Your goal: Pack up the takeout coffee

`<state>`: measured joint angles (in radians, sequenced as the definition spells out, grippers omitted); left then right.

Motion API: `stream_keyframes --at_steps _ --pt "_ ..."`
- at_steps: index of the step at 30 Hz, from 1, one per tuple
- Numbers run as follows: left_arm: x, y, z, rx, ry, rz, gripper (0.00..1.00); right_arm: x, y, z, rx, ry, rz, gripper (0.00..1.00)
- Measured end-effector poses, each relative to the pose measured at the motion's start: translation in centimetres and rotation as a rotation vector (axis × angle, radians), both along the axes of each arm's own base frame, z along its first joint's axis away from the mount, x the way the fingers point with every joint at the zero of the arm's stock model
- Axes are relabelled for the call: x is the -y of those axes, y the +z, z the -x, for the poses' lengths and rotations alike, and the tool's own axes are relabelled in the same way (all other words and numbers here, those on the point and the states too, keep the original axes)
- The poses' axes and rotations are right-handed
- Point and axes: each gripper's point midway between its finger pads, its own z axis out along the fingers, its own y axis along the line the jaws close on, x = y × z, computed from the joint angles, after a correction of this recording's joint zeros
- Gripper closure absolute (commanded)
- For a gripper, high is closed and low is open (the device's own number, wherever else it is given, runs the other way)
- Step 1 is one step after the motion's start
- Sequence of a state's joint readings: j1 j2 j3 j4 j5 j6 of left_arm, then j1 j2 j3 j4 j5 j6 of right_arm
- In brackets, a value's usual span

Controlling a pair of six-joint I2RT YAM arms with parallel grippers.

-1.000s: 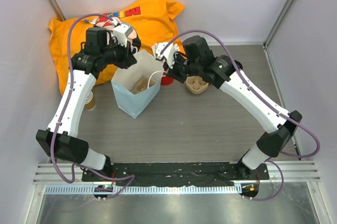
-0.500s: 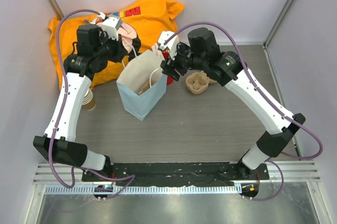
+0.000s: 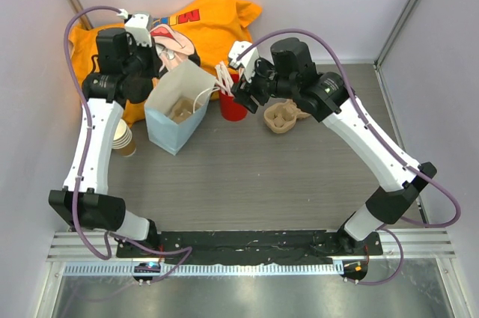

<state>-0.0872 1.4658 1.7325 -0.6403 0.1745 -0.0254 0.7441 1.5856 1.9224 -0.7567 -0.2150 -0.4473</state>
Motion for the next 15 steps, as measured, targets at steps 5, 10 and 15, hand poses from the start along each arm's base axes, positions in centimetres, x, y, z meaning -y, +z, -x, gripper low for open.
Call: stream_keyframes --at_steps 5,10,15 --pt "-1.6 -1.3 -1.7 -0.017 0.043 -0.006 0.67 0.1 0.2 0.1 0.000 -0.003 -0.006 0.31" --pt "-3.0 -2.7 -2.8 -0.050 0.082 -0.006 0.12 0.1 0.2 0.1 -0.001 -0.004 -0.006 0.31" --pt "-3.7 -1.9 -3.1 -0.022 0.103 -0.013 0.00 0.1 0.2 0.0 -0.002 -0.005 -0.007 0.30"
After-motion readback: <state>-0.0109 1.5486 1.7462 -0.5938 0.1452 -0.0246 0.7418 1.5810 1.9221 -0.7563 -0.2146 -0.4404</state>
